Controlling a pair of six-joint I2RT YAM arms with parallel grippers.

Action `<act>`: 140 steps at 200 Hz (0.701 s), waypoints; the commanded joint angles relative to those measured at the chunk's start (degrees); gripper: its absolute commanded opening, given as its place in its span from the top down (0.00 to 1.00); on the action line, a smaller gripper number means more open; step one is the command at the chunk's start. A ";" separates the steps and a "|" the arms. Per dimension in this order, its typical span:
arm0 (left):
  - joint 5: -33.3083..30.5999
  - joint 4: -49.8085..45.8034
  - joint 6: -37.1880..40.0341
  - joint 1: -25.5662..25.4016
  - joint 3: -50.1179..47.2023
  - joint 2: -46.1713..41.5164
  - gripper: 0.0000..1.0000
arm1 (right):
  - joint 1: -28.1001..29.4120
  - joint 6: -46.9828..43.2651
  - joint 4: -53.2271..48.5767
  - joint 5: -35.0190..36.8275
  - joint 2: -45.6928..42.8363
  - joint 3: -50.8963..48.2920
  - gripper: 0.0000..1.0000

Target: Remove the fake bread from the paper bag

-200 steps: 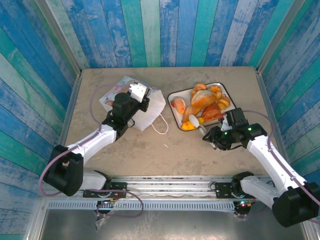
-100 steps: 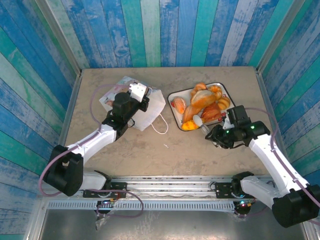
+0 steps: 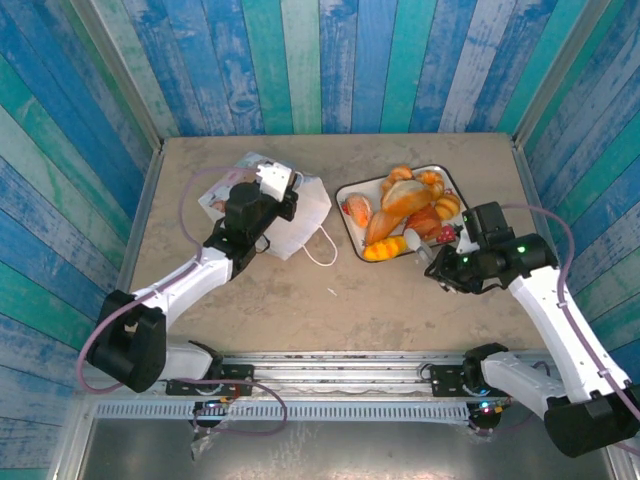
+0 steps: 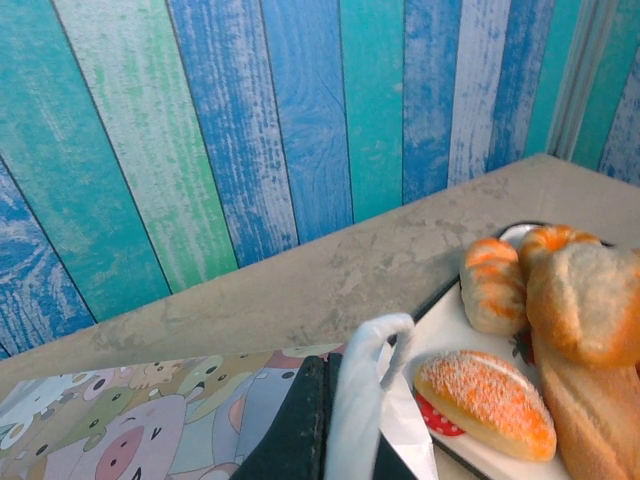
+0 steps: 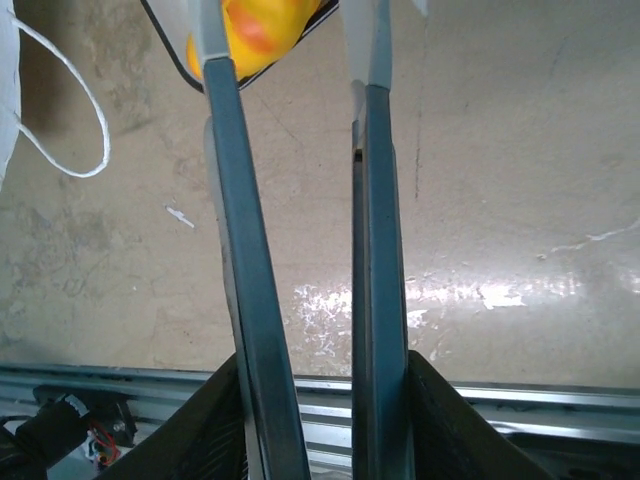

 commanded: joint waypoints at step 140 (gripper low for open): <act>-3.09 1.08 -49.85 11.48 7.89 -6.82 1.00 | 6.27 -2.25 -7.73 14.04 -5.09 6.62 0.67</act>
